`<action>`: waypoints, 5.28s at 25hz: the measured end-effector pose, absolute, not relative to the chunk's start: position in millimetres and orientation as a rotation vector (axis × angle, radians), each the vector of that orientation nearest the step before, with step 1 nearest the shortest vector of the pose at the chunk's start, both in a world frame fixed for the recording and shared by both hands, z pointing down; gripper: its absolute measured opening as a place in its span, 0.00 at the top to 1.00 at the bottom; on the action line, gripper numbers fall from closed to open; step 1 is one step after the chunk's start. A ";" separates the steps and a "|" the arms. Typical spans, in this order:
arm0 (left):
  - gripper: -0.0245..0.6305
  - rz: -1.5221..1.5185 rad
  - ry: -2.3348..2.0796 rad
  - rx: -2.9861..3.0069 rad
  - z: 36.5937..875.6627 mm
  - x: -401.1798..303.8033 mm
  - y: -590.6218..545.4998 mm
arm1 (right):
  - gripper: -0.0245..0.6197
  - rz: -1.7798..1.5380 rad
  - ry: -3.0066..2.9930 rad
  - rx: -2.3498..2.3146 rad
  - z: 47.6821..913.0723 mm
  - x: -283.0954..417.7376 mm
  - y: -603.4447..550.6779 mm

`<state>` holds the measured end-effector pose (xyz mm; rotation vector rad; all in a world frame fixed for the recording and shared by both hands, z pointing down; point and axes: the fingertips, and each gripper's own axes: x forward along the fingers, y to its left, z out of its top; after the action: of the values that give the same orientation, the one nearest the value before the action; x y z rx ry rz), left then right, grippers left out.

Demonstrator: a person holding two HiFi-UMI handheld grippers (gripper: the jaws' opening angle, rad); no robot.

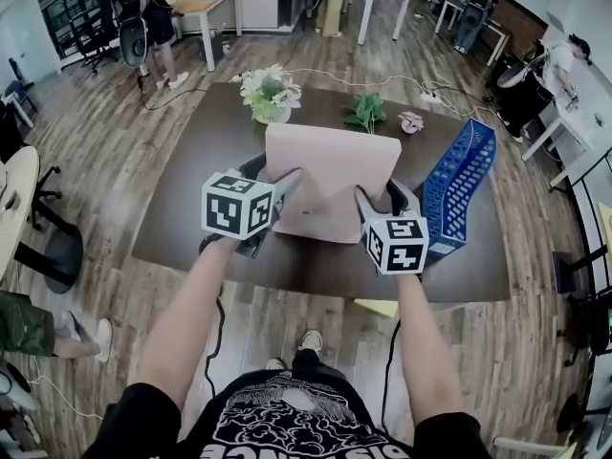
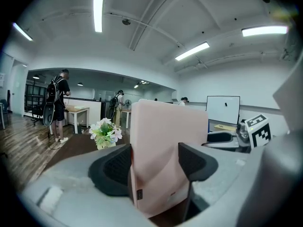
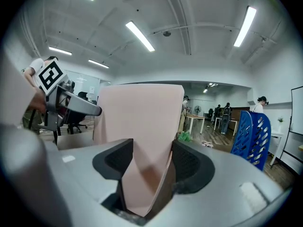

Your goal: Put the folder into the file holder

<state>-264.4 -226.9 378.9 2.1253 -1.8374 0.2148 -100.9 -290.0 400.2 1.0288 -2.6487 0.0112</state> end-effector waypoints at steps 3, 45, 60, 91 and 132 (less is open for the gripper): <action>0.47 0.215 -1.838 2.122 379.0 -264.6 -218.5 | 0.56 0.007 -2.636 1.038 399.9 -100.7 -279.8; 0.43 0.187 -1.916 2.041 388.4 -259.1 -190.4 | 0.53 0.040 -2.687 0.796 399.2 -88.9 -230.6; 0.40 0.145 -2.122 1.806 387.7 -263.3 -173.4 | 0.44 0.079 -2.839 0.407 410.7 -86.5 -236.8; 0.40 0.139 -2.368 1.401 402.3 -241.8 -150.9 | 0.34 0.140 -2.886 -0.295 477.8 -139.7 -224.4; 0.40 0.201 -2.287 1.522 410.3 -220.8 -187.2 | 0.75 0.091 -2.976 0.011 470.7 -122.7 -254.0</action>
<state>-220.8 -187.2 410.3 1.5217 -2.2866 0.2005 -122.7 -254.0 470.7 0.0109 -2.9756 0.0909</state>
